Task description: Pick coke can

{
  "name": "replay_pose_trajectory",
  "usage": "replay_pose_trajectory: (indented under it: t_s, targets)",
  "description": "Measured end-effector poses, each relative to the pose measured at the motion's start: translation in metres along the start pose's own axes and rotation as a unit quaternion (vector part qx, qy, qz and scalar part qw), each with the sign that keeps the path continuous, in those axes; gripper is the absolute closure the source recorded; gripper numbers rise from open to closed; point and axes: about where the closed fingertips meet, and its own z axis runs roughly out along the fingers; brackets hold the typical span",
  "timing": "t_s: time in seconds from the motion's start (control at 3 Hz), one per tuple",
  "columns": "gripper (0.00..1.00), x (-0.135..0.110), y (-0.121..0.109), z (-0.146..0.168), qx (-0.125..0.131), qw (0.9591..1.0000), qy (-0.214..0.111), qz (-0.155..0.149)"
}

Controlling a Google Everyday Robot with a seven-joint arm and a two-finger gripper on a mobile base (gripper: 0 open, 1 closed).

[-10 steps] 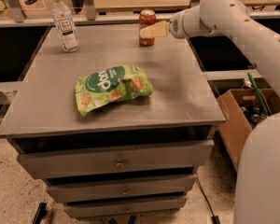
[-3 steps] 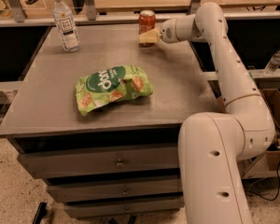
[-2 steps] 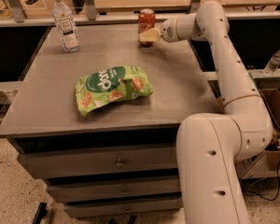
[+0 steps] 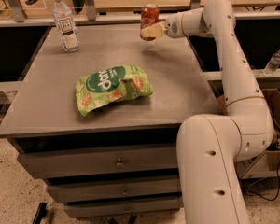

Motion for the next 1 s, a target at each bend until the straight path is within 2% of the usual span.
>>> replay_pose_trajectory:
  t_s: [0.33, 0.67, 1.0]
  targets:
    - [1.00, -0.016, 0.020, -0.020, -0.030, 0.9993, -0.010, -0.017]
    - [1.00, -0.029, 0.044, -0.041, -0.065, 0.9971, -0.011, -0.039]
    - [1.00, -0.038, 0.063, -0.057, -0.088, 0.9947, -0.009, -0.052]
